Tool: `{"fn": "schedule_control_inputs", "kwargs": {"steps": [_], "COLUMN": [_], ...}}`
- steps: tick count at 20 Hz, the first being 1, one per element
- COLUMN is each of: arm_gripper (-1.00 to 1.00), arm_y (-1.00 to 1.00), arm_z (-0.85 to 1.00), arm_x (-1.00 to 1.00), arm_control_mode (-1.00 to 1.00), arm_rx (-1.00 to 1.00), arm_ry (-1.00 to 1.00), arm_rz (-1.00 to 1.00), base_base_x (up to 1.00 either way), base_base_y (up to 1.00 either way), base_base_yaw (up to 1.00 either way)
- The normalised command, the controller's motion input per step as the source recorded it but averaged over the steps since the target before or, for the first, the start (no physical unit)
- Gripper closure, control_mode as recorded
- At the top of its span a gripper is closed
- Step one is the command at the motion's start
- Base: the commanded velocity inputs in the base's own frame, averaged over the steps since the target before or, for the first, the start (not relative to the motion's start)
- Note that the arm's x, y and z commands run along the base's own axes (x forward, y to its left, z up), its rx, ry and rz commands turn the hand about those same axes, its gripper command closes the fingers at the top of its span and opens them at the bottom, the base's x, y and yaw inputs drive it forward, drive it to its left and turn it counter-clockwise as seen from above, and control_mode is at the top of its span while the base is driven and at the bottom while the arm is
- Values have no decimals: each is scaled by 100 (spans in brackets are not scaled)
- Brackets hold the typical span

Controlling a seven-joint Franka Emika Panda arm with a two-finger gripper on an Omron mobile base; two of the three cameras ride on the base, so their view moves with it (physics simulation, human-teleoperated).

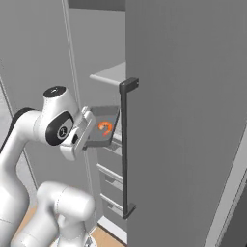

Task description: Take the meat container that has the shrimp and place it on the second highest rack of the freezer. Then take the vegetable container that has the garlic and bell pepper and place it on the highest rack of the freezer.

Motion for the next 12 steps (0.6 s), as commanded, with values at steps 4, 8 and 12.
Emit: {"fn": "schedule_control_inputs", "kwargs": {"steps": [4, 8, 12], "arm_gripper": [100, 100, 100], "arm_y": [0, 0, 0], "arm_z": [0, 0, 0], "arm_x": [0, 0, 0], "arm_control_mode": [100, 100, 100], "arm_rx": [0, 0, 0], "arm_ry": [0, 0, 0], "arm_rz": [0, 0, 0], "base_base_x": [36, 78, 52], "base_base_y": [13, 9, 32], "base_base_yaw": [5, 2, 0]}}
